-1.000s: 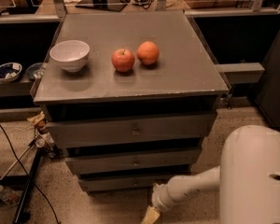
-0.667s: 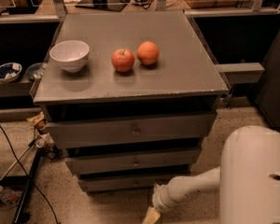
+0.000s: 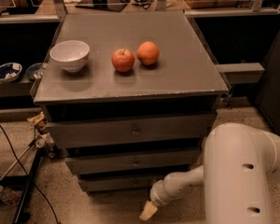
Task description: Open bottom drawer
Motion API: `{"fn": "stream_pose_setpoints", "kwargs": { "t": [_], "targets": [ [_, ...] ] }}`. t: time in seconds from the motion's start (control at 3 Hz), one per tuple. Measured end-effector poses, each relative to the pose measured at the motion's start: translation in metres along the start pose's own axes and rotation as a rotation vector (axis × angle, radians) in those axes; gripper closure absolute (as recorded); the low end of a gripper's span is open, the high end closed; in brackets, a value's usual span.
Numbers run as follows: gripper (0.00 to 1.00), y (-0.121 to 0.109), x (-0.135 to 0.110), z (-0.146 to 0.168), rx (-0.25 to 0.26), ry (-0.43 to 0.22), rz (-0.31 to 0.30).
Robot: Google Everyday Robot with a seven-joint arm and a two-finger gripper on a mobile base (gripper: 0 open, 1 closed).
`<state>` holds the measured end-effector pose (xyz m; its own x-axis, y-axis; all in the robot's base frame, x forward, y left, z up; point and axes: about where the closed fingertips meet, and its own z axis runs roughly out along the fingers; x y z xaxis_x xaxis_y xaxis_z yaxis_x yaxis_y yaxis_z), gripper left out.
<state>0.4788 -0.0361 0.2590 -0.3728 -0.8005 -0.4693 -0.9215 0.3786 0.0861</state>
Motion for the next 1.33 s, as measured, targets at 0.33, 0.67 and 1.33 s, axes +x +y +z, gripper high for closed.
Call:
{"fn": "stream_pose_setpoints", "kwargs": {
  "t": [0.33, 0.67, 1.33],
  "targets": [
    [0.0, -0.001, -0.001, 0.001, 0.001, -0.001, 0.0],
    [0.0, -0.003, -0.001, 0.005, 0.006, -0.02, 0.008],
    [0.0, -0.038, -0.016, 0.016, 0.044, -0.061, 0.017]
  ]
}}
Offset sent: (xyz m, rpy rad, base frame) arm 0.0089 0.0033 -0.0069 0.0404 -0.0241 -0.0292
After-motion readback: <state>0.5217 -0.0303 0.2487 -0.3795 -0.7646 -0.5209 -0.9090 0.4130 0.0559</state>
